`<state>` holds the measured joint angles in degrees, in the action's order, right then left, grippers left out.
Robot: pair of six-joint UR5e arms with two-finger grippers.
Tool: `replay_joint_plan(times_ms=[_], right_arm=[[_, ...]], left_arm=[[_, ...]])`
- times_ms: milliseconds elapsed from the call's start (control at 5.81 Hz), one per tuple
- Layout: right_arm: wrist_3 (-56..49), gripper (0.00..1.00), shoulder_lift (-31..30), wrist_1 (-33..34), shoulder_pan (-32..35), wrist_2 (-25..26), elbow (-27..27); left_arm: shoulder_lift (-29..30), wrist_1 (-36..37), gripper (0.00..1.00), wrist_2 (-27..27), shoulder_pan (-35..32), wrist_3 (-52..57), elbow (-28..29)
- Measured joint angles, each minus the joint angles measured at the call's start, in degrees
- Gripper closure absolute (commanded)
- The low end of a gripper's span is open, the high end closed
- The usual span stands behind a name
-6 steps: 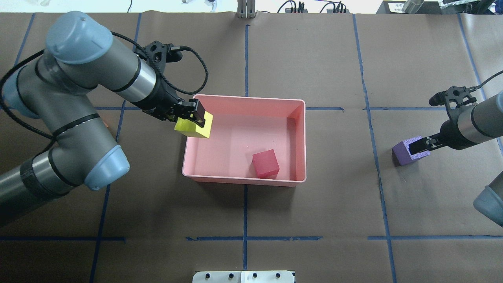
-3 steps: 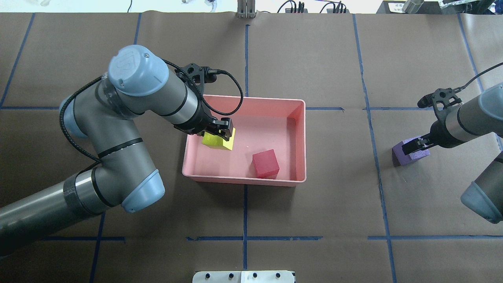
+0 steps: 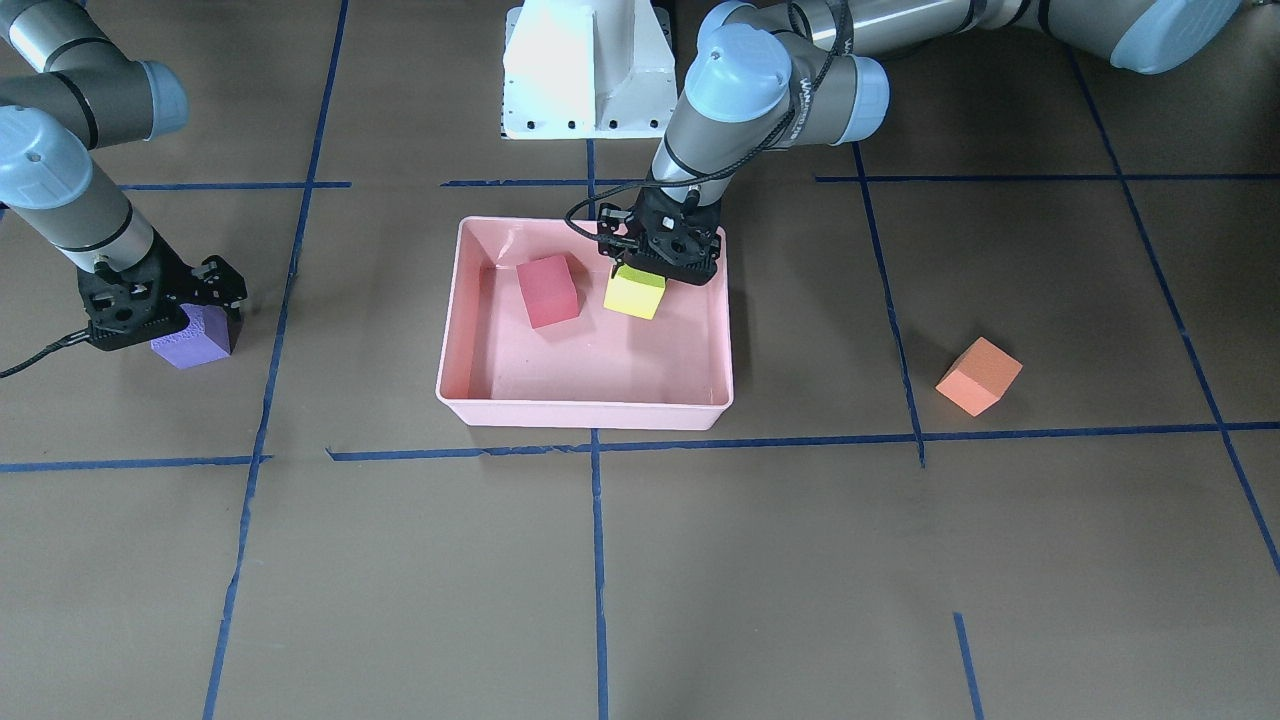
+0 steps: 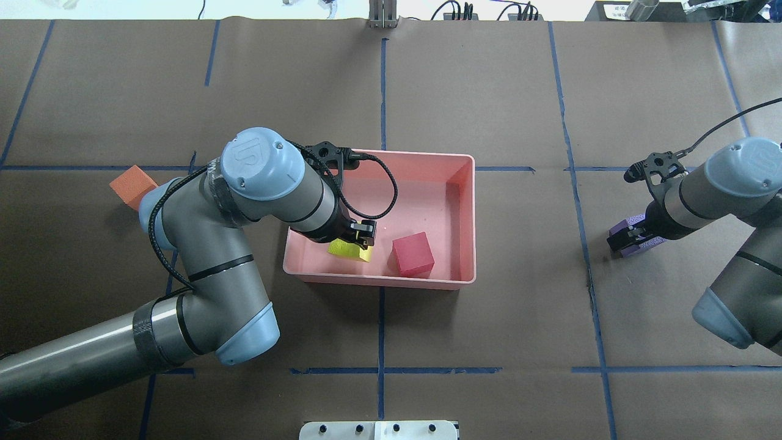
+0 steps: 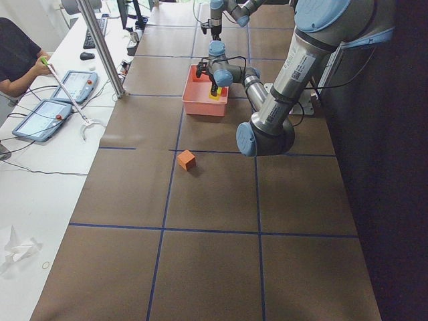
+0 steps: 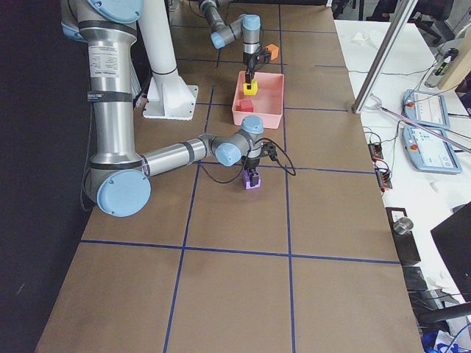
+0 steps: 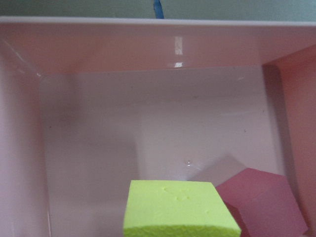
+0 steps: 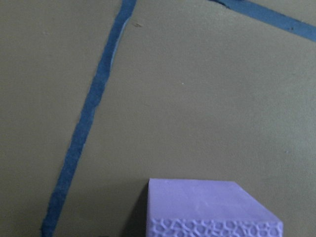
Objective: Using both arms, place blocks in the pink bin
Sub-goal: 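Lower yellow cube into bin with left gripper while right grasps purple cube, then carry purple cube into bin with right gripper while left reaches orange cube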
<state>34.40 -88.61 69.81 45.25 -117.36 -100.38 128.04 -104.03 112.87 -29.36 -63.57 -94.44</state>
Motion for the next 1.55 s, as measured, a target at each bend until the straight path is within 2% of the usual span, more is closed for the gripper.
replay_joint_plan(times_ms=[172,516,688,860,1032,1204,1376,1548], right_arm=[[0.0,0.99,0.6,0.0,-0.2,-0.1,0.2],[0.2,1.00,1.8,0.2,-0.1,-0.7,-0.3],[0.4,1.00,1.9,0.8,1.0,-2.3,-2.6],[2.0,1.00,2.6,3.0,3.1,-5.3,-7.2],[7.8,1.00,6.5,6.7,4.3,-7.4,-11.1],[16.5,1.00,13.5,10.7,3.6,-8.1,-12.4],[25.4,1.00,20.7,13.6,0.7,-6.9,-11.5],[34.0,1.00,27.1,14.6,-3.9,-2.4,-8.5]], left_arm=[[-0.2,0.1,0.00,-1.5,1.1,0.0,0.2],[-0.3,0.2,0.00,-6.9,3.0,-0.2,-1.0],[-0.3,0.3,0.00,-7.7,2.8,-0.3,-3.4],[-0.8,0.3,0.00,-7.9,1.3,-0.3,-7.3],[-2.4,0.3,0.00,-7.7,-0.9,-0.3,-11.5],[-5.0,0.0,0.00,-6.5,-3.6,0.3,-14.3],[-8.0,-0.3,0.00,-2.9,-7.0,2.9,-15.5],[-11.6,-0.6,0.00,2.0,-11.0,9.9,-15.8]])
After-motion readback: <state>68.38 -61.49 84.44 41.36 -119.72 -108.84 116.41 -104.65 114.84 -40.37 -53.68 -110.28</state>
